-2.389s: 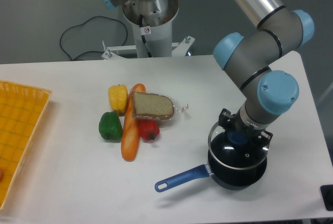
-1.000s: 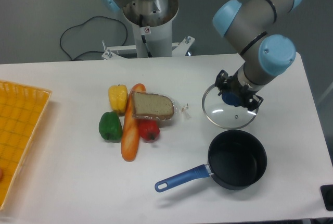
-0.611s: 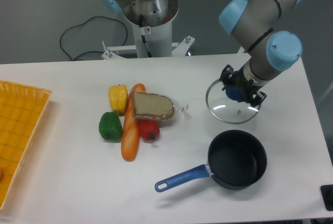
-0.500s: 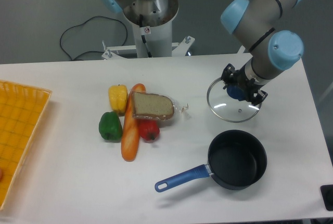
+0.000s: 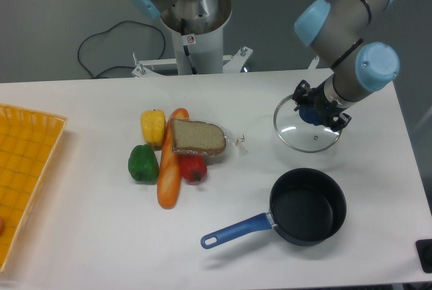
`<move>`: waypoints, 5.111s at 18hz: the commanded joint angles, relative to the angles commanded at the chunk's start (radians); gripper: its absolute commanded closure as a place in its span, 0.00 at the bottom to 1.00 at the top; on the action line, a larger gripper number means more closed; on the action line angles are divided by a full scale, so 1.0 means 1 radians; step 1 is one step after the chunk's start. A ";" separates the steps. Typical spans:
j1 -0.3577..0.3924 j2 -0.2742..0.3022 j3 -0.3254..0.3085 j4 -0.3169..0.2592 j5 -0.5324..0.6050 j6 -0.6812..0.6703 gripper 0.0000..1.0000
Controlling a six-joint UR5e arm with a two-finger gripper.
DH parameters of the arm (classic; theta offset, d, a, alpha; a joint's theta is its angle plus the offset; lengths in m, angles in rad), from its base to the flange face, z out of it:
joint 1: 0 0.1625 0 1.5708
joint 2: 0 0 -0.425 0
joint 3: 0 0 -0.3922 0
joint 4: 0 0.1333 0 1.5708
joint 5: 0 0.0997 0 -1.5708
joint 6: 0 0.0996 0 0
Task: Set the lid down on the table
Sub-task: 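Lower the glass lid flat onto the table beside the saucepan, then open the gripper and raise it off the lid knob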
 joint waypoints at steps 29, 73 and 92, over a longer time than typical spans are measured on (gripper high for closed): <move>0.021 -0.034 -0.100 0.126 -0.018 0.063 0.35; 0.021 -0.048 -0.123 0.155 -0.015 0.063 0.24; 0.012 0.009 -0.012 0.140 -0.005 0.054 0.00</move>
